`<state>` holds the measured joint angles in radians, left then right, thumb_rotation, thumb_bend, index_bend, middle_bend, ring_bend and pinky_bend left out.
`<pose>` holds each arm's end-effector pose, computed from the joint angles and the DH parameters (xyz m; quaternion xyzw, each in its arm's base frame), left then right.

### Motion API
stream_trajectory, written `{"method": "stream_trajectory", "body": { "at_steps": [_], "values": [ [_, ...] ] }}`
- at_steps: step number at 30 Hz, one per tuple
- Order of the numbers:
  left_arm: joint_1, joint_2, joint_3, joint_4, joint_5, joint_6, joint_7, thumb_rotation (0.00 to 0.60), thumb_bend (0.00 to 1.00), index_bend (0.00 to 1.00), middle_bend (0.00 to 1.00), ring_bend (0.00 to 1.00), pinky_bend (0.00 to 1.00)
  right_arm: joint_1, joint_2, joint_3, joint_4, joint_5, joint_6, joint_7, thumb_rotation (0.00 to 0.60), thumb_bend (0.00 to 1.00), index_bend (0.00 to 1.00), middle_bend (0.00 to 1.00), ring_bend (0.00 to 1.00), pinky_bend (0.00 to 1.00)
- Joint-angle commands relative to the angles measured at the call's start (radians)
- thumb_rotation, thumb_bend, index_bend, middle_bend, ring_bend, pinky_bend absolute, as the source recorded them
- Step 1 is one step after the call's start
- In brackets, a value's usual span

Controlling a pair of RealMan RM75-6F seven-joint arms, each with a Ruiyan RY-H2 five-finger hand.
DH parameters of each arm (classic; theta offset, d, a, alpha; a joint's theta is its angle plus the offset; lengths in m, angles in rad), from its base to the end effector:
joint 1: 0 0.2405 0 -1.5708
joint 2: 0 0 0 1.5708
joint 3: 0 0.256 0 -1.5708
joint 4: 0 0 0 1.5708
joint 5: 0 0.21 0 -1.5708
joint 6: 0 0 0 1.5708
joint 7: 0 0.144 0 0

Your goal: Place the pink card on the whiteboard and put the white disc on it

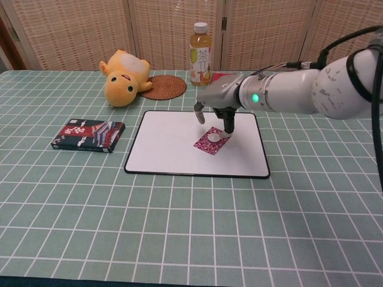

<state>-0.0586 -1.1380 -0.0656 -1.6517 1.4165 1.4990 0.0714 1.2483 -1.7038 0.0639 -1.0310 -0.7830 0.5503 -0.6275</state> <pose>-0.3153 0.1749 0.1575 -0.5617 -0.4029 -0.3708 0.6202 -0.0719 -0.4345 -0.0740 0.8768 -0.1925 0.1827 0.4009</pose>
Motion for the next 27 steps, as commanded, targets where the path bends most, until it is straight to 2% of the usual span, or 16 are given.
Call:
{"method": "stream_trajectory", "body": {
  "at_steps": [1, 11, 14, 16, 21, 25, 27],
  "values": [
    [-0.001, 0.003, -0.003, 0.002, 0.000, 0.001, -0.003, 0.600, 0.32, 0.00, 0.00, 0.00, 0.00, -0.030, 0.056, 0.010, -0.061, -0.018, 0.053, 0.030, 0.600, 0.26, 0.28, 0.94, 1.00, 1.00],
    [-0.020, 0.011, -0.017, 0.007, -0.002, -0.017, -0.008, 0.600, 0.32, 0.00, 0.00, 0.00, 0.00, -0.210, 0.322, -0.002, -0.365, -0.049, 0.341, 0.058, 0.600, 0.26, 0.29, 0.87, 0.99, 1.00],
    [-0.028, 0.014, -0.023, 0.002, 0.002, -0.020, -0.009, 0.600, 0.32, 0.00, 0.00, 0.00, 0.00, -0.286, 0.401, -0.018, -0.468, -0.077, 0.453, 0.068, 0.600, 0.26, 0.30, 0.78, 0.88, 1.00],
    [-0.035, 0.016, -0.026, 0.000, 0.003, -0.025, -0.008, 0.600, 0.32, 0.00, 0.00, 0.00, 0.00, -0.342, 0.462, -0.030, -0.544, -0.092, 0.522, 0.081, 0.600, 0.26, 0.30, 0.69, 0.76, 0.93],
    [-0.055, 0.011, -0.032, -0.006, 0.010, -0.042, 0.003, 0.600, 0.32, 0.00, 0.00, 0.00, 0.00, -0.478, 0.591, -0.074, -0.690, -0.143, 0.671, 0.102, 0.600, 0.26, 0.30, 0.53, 0.57, 0.76],
    [-0.068, 0.006, -0.036, -0.012, 0.015, -0.049, 0.010, 0.600, 0.32, 0.00, 0.00, 0.00, 0.00, -0.580, 0.673, -0.123, -0.758, -0.223, 0.759, 0.134, 0.600, 0.26, 0.30, 0.42, 0.39, 0.61],
    [-0.073, 0.004, -0.036, -0.017, 0.015, -0.054, 0.016, 0.600, 0.32, 0.00, 0.00, 0.00, 0.00, -0.640, 0.709, -0.150, -0.776, -0.277, 0.813, 0.159, 0.600, 0.26, 0.30, 0.39, 0.34, 0.57]
  ]
}}
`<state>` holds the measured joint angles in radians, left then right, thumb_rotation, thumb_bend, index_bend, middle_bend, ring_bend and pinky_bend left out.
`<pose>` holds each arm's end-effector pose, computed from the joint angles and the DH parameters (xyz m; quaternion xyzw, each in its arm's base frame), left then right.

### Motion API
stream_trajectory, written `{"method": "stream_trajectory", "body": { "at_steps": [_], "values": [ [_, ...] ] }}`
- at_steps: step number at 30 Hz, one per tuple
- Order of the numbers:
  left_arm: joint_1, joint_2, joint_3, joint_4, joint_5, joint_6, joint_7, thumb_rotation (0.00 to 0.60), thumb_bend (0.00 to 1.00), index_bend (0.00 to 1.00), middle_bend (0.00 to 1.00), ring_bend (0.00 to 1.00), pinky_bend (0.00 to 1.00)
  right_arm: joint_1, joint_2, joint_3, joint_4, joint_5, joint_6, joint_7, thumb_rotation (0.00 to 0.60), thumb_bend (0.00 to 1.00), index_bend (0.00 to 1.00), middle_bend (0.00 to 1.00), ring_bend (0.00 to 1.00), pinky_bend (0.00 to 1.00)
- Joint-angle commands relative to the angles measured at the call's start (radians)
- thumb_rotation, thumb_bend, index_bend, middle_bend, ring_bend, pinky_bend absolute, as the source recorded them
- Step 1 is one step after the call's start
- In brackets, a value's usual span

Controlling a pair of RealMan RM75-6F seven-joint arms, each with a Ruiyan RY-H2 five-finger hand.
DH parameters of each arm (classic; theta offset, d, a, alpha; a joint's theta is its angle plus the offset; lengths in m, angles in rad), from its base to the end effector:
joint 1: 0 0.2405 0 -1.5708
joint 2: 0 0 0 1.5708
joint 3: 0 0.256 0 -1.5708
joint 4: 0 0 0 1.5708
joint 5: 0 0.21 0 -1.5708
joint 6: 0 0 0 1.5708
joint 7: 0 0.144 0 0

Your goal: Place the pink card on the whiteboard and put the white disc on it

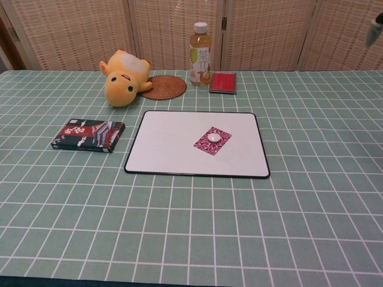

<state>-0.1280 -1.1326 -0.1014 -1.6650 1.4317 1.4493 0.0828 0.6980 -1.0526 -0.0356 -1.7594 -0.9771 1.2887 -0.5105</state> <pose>-0.2971 0.2035 0.1557 -0.5845 -0.3832 -0.3920 0.5982 -0.2223 -0.3239 0.1523 0.6965 -0.2681 0.2600 0.6128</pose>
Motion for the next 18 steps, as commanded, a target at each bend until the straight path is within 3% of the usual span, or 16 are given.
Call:
{"method": "stream_trajectory", "body": {
  "at_steps": [1, 8, 18],
  "values": [
    [-0.006, -0.002, 0.000, -0.006, -0.001, -0.007, 0.008, 0.600, 0.32, 0.00, 0.00, 0.00, 0.00, -0.116, 0.070, -0.061, -0.051, -0.110, 0.100, 0.057, 0.600, 0.26, 0.30, 0.39, 0.33, 0.56],
    [-0.023, -0.008, -0.008, -0.021, -0.012, -0.020, 0.031, 0.600, 0.32, 0.00, 0.00, 0.00, 0.00, -0.307, 0.106, -0.125, -0.038, -0.275, 0.266, 0.150, 0.600, 0.26, 0.30, 0.39, 0.33, 0.56],
    [-0.028, -0.014, -0.015, -0.046, -0.020, -0.005, 0.061, 0.600, 0.32, 0.00, 0.00, 0.00, 0.00, -0.490, 0.060, -0.135, 0.005, -0.361, 0.372, 0.251, 0.600, 0.26, 0.30, 0.39, 0.33, 0.55]
  ]
}}
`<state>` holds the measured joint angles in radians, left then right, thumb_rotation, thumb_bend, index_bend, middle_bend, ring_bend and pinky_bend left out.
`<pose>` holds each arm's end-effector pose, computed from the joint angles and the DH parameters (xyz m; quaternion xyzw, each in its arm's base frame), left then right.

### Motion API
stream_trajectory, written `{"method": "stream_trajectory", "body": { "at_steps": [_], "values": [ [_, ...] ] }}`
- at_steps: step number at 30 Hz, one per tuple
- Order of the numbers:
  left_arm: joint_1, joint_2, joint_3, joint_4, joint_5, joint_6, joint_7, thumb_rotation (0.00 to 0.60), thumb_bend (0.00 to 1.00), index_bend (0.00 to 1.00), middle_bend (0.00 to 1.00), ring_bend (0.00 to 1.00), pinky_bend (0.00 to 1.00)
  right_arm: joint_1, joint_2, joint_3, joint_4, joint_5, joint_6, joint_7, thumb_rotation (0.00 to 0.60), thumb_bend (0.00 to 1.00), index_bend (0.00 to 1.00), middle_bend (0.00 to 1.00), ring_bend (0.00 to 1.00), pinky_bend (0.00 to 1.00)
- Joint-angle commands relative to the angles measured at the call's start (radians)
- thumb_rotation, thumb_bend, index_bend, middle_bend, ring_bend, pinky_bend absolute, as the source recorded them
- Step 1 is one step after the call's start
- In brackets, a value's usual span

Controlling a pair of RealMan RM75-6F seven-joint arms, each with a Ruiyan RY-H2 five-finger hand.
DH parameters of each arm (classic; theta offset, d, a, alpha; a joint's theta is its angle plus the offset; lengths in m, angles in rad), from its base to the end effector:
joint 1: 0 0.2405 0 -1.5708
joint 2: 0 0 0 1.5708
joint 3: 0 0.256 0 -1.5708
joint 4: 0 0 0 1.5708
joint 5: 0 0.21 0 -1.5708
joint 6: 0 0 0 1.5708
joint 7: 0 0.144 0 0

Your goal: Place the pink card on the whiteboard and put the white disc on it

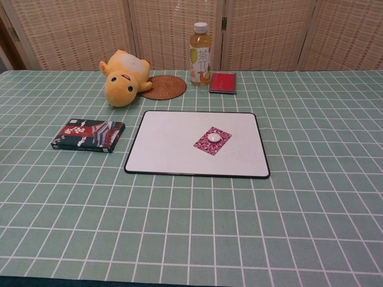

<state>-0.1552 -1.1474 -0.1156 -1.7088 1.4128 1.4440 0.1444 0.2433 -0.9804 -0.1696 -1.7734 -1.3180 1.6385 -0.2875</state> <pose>-0.2824 0.2128 0.1493 -0.5865 -0.3779 -0.3977 0.5959 -0.2985 -0.1800 0.1941 0.6260 -0.3123 0.2816 0.6568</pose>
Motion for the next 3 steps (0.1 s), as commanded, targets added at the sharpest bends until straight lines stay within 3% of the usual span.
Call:
{"method": "stream_trajectory", "body": {
  "at_steps": [1, 3],
  "values": [
    [-0.002, 0.001, -0.002, -0.003, -0.003, 0.000, -0.001, 0.600, 0.32, 0.00, 0.00, 0.00, 0.00, -0.046, -0.014, 0.000, 0.025, -0.025, 0.025, 0.032, 0.600, 0.26, 0.30, 0.39, 0.33, 0.55],
    [-0.004, 0.000, -0.002, -0.003, -0.004, -0.002, 0.000, 0.600, 0.32, 0.00, 0.00, 0.00, 0.00, -0.064, -0.017, 0.007, 0.037, -0.030, 0.026, 0.037, 0.600, 0.26, 0.30, 0.39, 0.33, 0.55]
  ]
}}
